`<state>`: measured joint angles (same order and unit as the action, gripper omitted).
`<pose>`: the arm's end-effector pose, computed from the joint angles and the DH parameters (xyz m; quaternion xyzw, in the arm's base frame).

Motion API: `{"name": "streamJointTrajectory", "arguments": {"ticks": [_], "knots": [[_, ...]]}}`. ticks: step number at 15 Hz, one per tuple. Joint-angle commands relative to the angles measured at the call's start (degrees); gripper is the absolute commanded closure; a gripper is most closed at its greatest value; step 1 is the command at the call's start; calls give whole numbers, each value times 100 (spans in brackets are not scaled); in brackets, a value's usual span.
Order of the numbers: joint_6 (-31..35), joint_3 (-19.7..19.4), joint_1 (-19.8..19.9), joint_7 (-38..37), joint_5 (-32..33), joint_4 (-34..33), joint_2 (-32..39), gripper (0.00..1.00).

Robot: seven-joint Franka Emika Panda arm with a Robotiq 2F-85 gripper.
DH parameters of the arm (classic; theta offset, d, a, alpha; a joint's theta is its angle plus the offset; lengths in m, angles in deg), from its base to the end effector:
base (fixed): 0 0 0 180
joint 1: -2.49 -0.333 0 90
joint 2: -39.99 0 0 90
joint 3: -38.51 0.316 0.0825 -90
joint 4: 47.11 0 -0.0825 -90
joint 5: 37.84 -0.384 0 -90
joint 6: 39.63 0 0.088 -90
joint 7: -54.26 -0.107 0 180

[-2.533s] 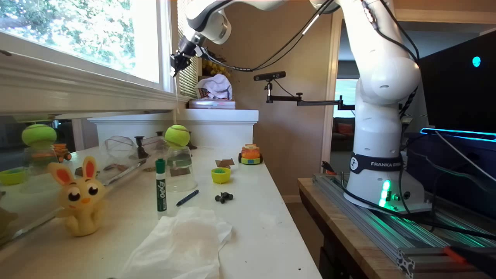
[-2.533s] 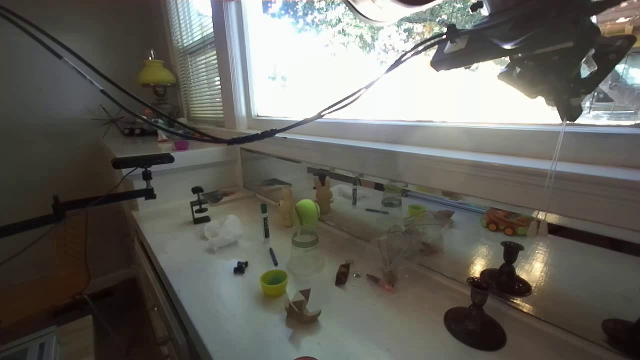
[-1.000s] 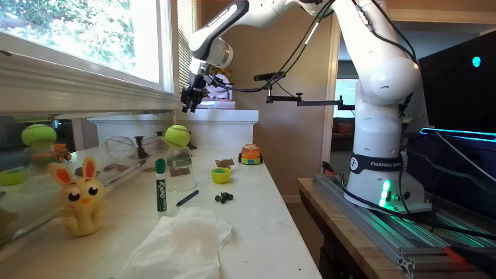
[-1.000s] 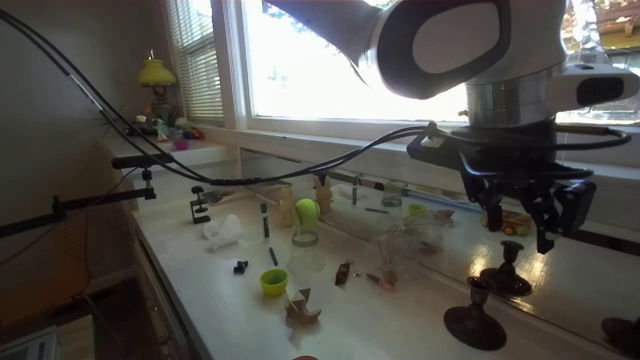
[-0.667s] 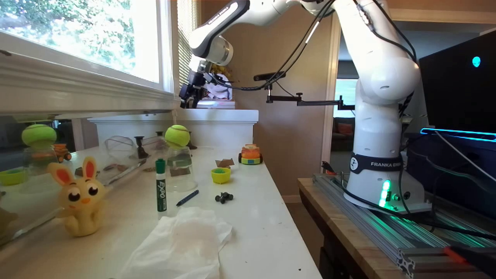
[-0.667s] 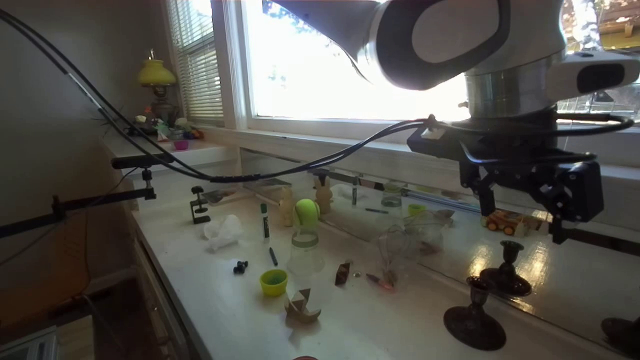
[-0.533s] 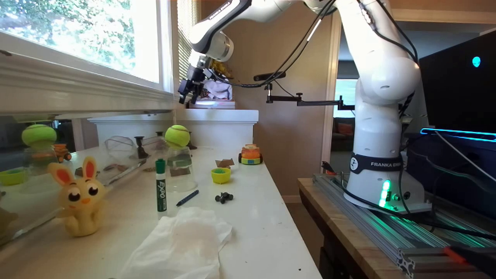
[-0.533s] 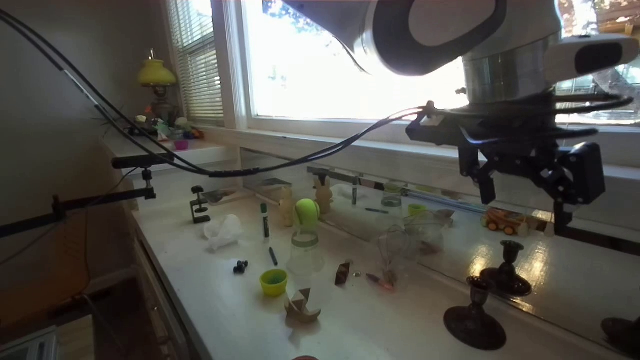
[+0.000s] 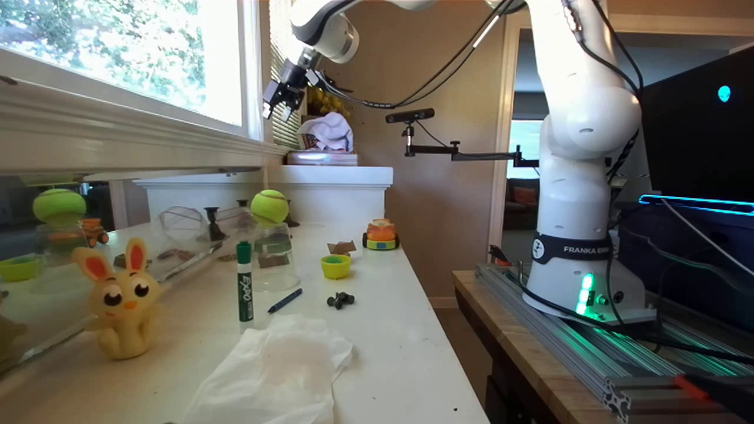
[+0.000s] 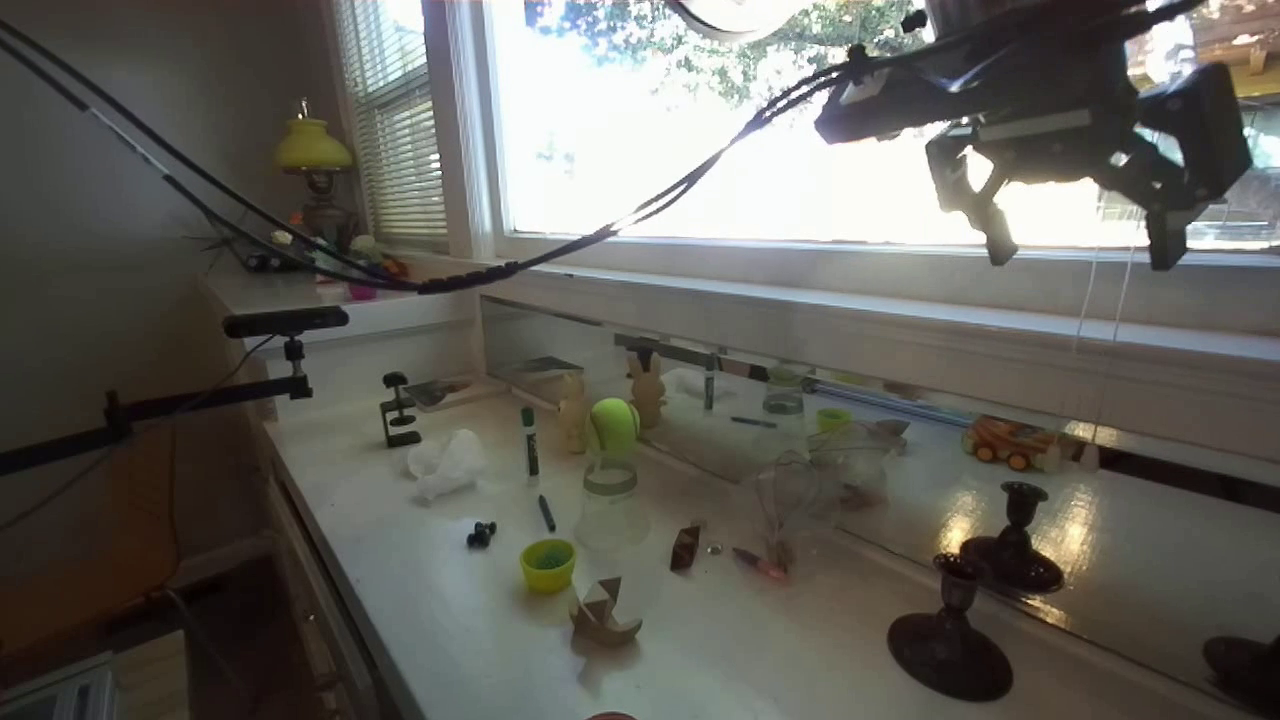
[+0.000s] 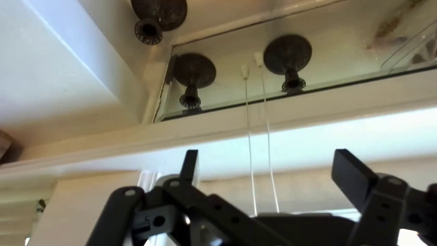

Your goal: Pull the blind strings down

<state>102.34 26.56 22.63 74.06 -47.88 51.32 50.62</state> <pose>0.5647 -0.3427 0.5413 0.9459 -0.1457 0.2796 0.0765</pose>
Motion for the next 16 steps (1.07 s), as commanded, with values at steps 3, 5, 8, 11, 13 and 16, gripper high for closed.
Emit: {"name": "streamJointTrajectory", "arguments": {"ticks": [3,5,8,11,13,16], "knots": [[571,4,55,74,-158,-489,180,0],[678,45,67,83,-233,-604,253,0],[757,124,99,139,-345,-741,375,0],[767,207,134,179,-432,-888,513,0],[754,227,139,134,-385,-963,585,0],[752,260,176,134,-362,-1050,667,26]]}}
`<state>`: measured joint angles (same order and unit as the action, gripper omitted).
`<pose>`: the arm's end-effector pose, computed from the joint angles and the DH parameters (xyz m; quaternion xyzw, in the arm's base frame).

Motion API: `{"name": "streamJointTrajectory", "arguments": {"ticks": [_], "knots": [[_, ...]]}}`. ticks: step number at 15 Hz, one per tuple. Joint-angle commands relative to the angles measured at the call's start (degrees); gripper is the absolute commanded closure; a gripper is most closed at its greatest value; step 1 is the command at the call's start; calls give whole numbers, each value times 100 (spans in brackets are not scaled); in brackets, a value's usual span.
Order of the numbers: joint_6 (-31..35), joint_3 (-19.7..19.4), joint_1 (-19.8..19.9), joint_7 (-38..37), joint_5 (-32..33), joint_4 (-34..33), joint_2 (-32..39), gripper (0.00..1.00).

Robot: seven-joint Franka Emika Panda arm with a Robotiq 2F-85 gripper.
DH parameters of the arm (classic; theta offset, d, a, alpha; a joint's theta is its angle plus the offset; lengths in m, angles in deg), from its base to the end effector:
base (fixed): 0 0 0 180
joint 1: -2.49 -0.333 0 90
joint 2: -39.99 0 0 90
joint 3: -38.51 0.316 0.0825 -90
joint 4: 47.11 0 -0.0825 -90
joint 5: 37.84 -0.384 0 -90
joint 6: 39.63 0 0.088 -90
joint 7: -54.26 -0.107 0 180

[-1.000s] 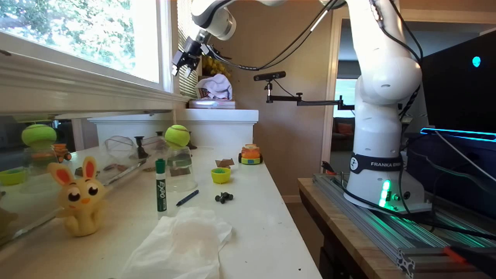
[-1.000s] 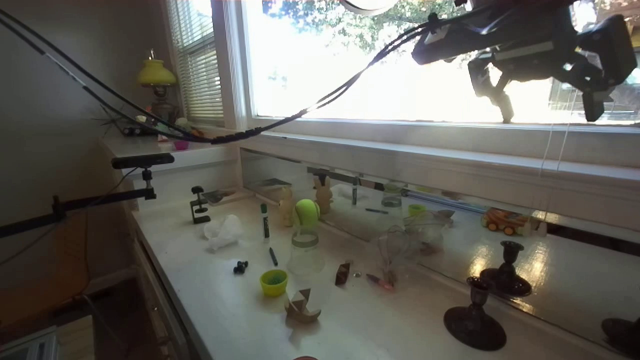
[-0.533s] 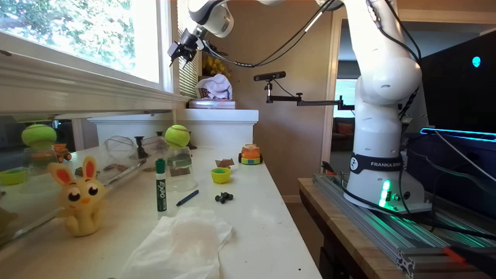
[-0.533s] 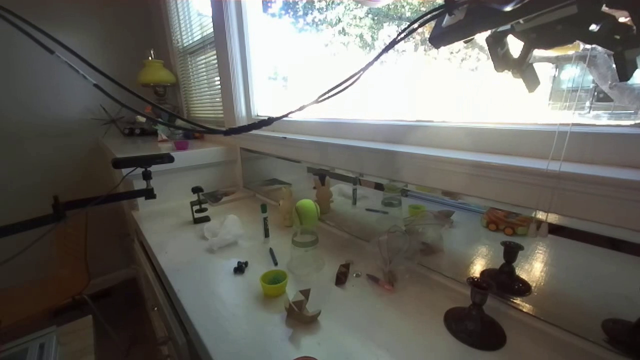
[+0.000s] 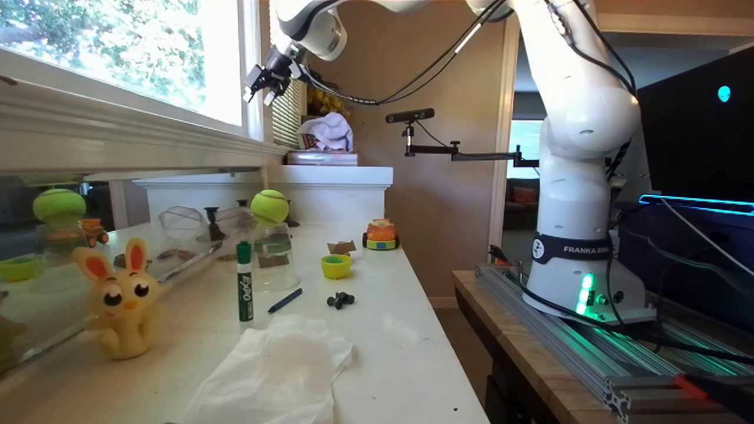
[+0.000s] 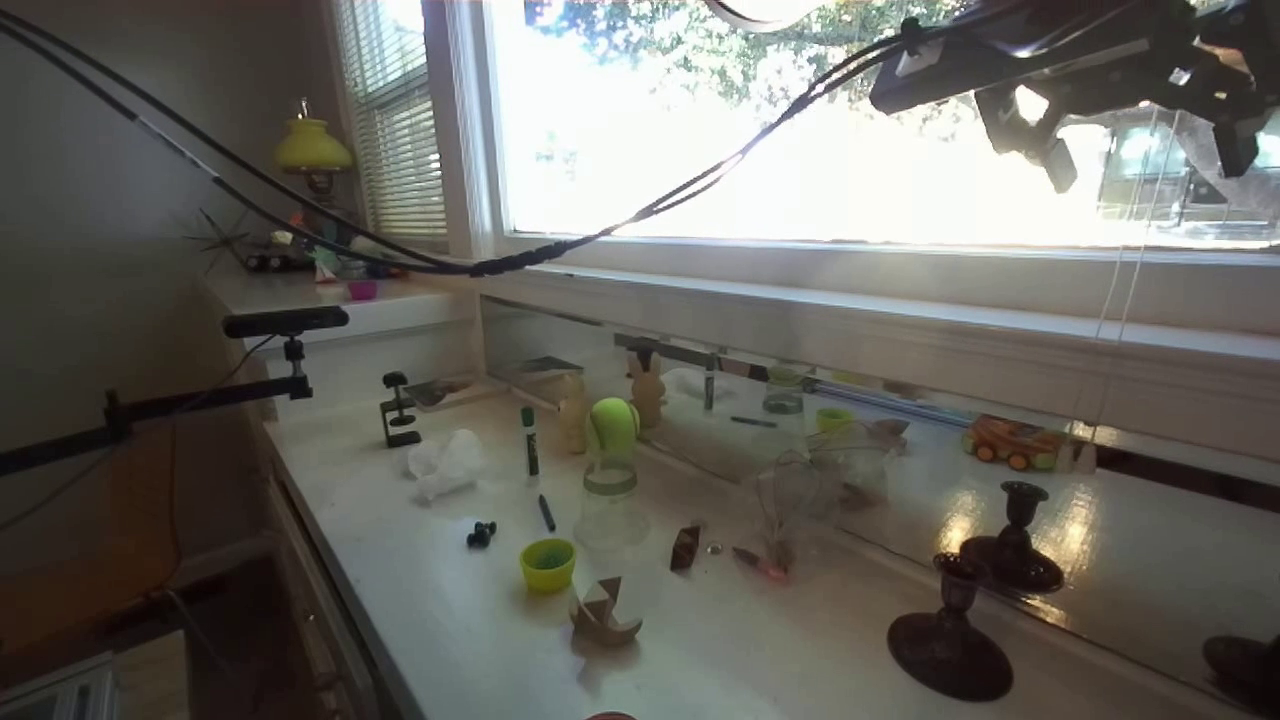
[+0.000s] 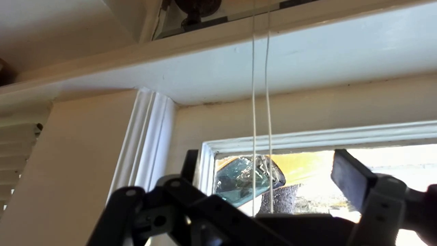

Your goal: Pull the blind strings down

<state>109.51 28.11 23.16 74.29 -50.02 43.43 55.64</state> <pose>0.5993 -0.3473 0.5713 0.9171 -0.1415 0.3584 0.1018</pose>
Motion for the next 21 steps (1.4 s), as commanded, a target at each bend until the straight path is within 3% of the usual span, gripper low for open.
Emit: {"name": "streamJointTrajectory", "arguments": {"ticks": [1,11,21], "knots": [[36,110,131,112,-135,-275,179,29],[31,181,228,131,-155,-359,264,98],[7,188,238,107,-124,-196,279,99]]}}
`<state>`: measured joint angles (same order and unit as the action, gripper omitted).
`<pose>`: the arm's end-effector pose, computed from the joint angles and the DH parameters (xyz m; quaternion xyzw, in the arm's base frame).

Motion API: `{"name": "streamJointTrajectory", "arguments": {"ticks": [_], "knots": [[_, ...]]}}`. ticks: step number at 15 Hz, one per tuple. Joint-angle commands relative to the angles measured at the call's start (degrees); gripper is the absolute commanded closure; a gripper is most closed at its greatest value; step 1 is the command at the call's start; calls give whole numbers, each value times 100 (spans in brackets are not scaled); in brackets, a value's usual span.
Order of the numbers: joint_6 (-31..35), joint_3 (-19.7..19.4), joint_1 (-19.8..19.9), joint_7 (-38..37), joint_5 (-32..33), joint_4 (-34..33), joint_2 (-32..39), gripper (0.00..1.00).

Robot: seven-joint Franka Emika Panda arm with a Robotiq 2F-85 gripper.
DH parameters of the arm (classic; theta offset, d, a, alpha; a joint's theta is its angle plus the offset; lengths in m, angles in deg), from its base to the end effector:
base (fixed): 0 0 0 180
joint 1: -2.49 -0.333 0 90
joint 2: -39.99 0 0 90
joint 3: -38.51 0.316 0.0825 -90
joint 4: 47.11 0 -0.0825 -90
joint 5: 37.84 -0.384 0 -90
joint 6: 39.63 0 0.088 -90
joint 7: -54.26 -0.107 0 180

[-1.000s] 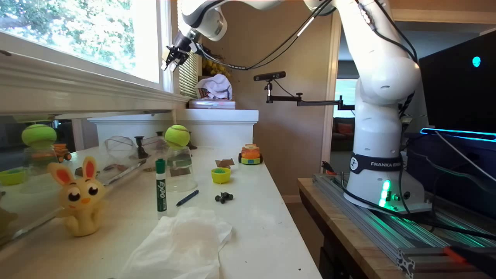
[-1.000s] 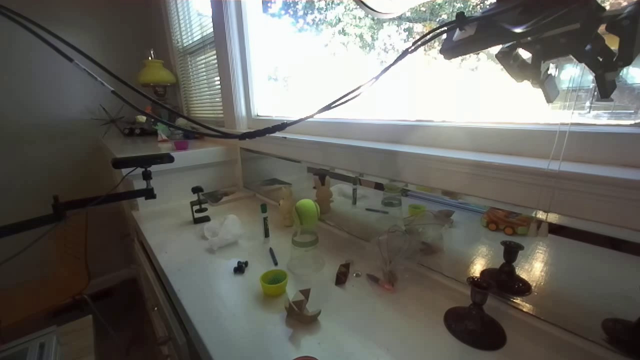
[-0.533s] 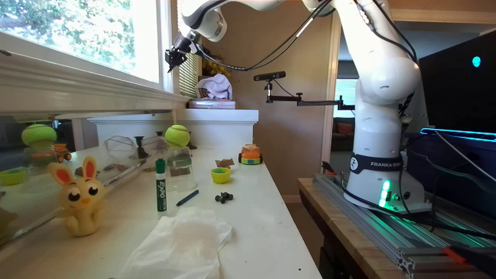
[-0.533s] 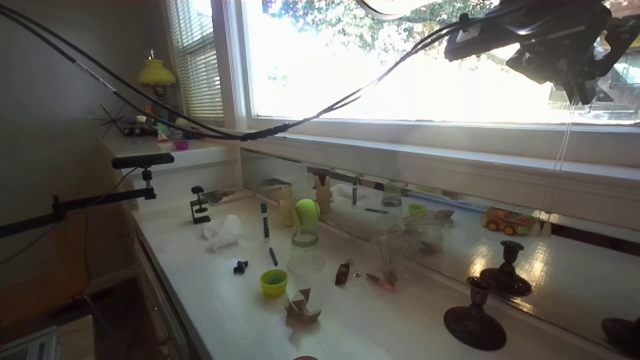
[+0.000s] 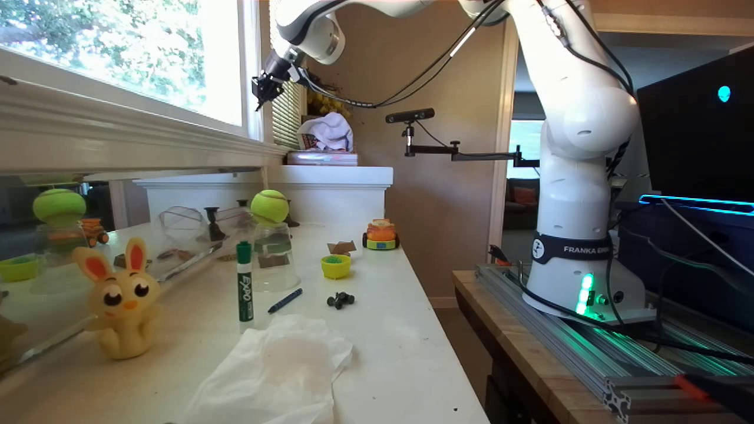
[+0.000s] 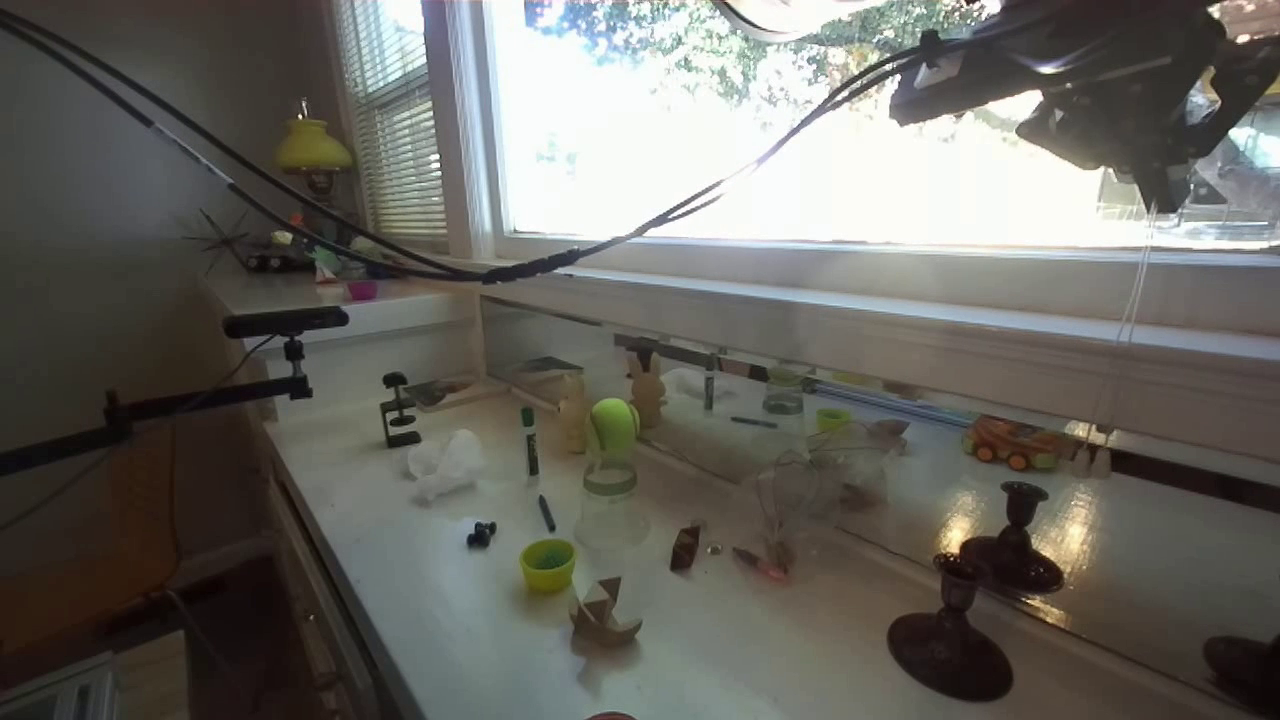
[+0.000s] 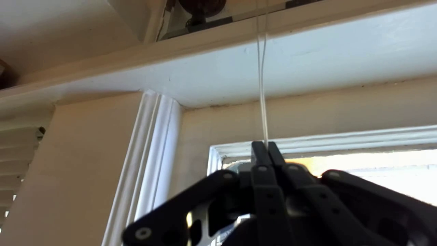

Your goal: Pull the blind strings down

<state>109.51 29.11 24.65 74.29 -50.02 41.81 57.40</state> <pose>0.6038 -0.3566 0.5645 0.9171 -0.1453 0.3568 0.1027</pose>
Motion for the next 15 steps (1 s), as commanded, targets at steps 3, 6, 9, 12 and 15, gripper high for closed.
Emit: {"name": "streamJointTrajectory", "arguments": {"ticks": [3,6,9,12,15], "knots": [[-39,90,85,91,-112,189,93,99],[-77,115,84,113,-133,419,53,99],[-151,134,89,112,-153,593,21,99],[-212,132,94,127,-141,705,23,99],[-253,137,109,129,-172,818,51,99]]}}
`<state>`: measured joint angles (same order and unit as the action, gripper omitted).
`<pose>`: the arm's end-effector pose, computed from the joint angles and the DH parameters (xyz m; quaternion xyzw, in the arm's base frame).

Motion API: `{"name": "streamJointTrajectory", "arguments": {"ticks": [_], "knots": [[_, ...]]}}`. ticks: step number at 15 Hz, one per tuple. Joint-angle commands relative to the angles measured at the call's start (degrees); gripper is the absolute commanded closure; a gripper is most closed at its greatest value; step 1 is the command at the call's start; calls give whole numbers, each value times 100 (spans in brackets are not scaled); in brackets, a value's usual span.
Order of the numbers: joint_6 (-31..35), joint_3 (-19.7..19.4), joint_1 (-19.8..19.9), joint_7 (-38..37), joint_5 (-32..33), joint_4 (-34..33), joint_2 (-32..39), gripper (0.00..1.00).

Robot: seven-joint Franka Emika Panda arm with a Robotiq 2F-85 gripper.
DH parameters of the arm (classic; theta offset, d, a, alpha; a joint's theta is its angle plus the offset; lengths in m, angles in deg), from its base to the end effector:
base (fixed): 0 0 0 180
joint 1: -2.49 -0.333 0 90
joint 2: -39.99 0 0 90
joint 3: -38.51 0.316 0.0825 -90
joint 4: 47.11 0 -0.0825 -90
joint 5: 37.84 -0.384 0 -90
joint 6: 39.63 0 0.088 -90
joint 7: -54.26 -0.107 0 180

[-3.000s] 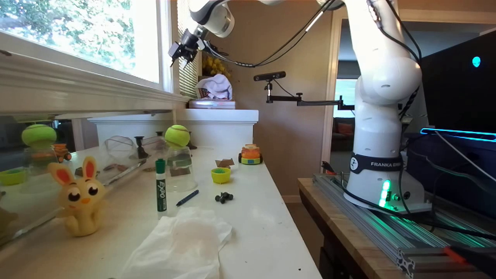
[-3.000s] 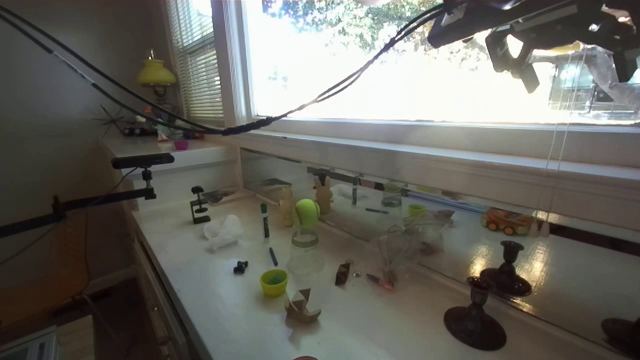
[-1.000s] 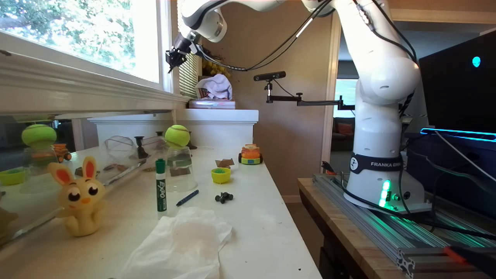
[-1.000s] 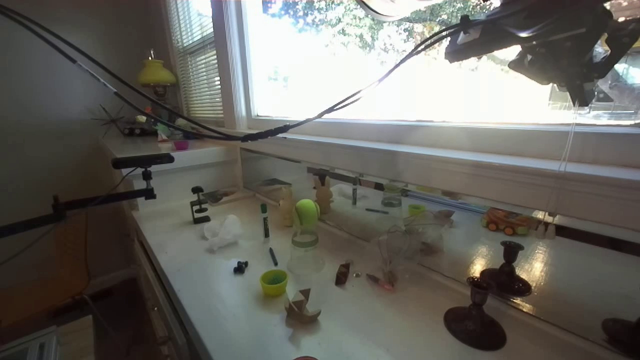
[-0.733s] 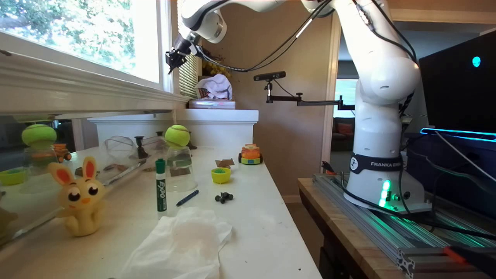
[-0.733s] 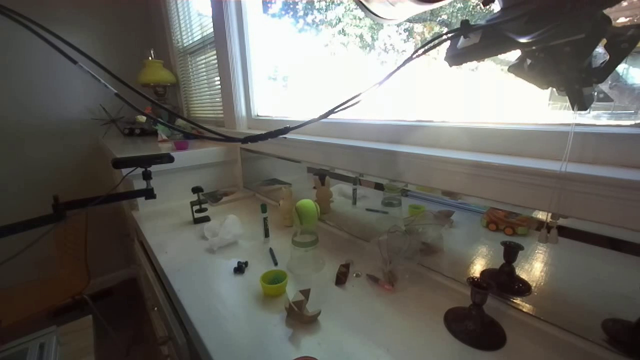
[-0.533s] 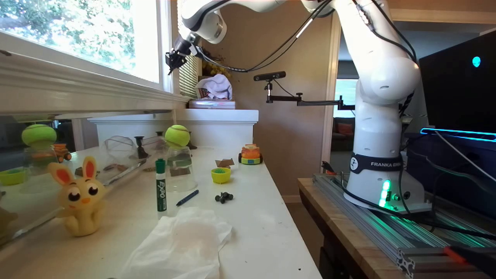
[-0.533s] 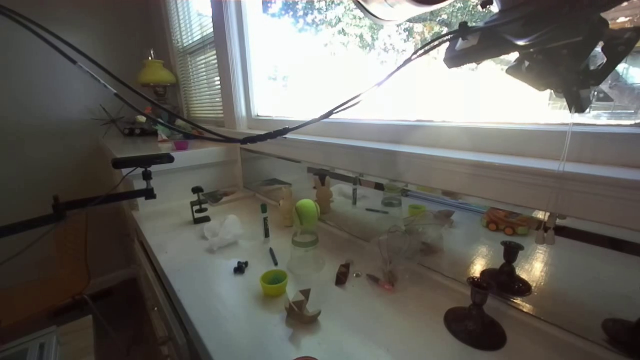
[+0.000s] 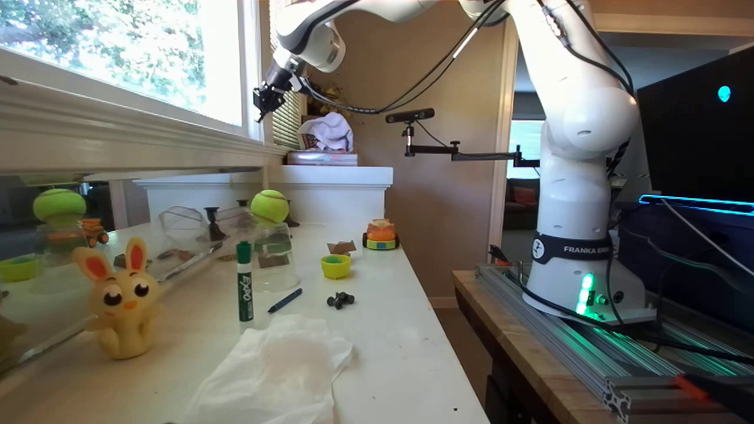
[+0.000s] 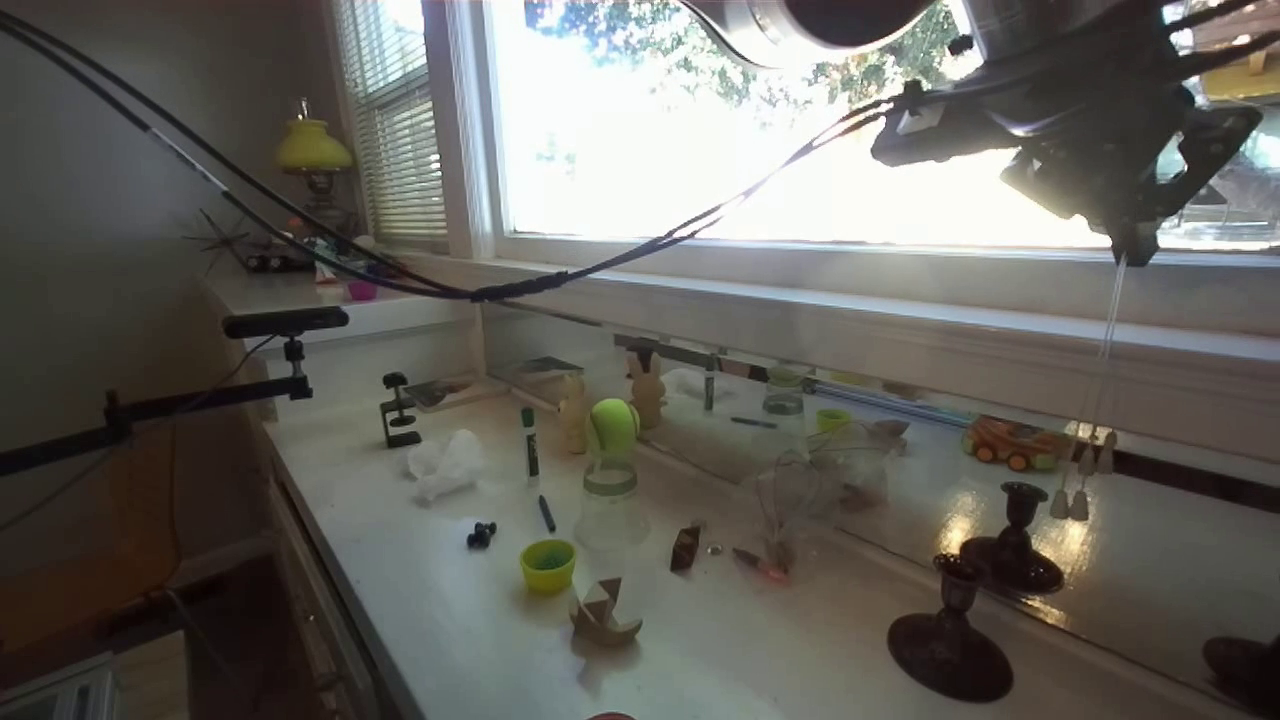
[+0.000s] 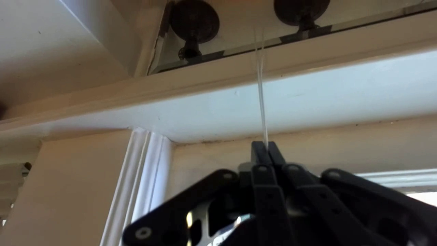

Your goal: Pull the blind strings down

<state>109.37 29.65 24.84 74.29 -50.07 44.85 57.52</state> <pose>0.6025 -0.3534 0.5345 0.9272 -0.1471 0.3325 0.0906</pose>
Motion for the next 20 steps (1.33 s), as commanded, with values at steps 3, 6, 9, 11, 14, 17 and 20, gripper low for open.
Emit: {"name": "streamJointTrajectory", "arguments": {"ticks": [3,6,9,11,14,17,20], "knots": [[-257,72,88,108,-154,562,53,99],[-240,52,81,76,-123,548,60,99],[-172,9,63,9,-57,506,39,99],[-118,-32,50,-25,3,434,-7,99],[-44,-98,22,-63,96,369,-134,99],[51,-163,-24,-78,217,345,-302,99],[122,-205,-68,-86,344,309,-470,99]]}}
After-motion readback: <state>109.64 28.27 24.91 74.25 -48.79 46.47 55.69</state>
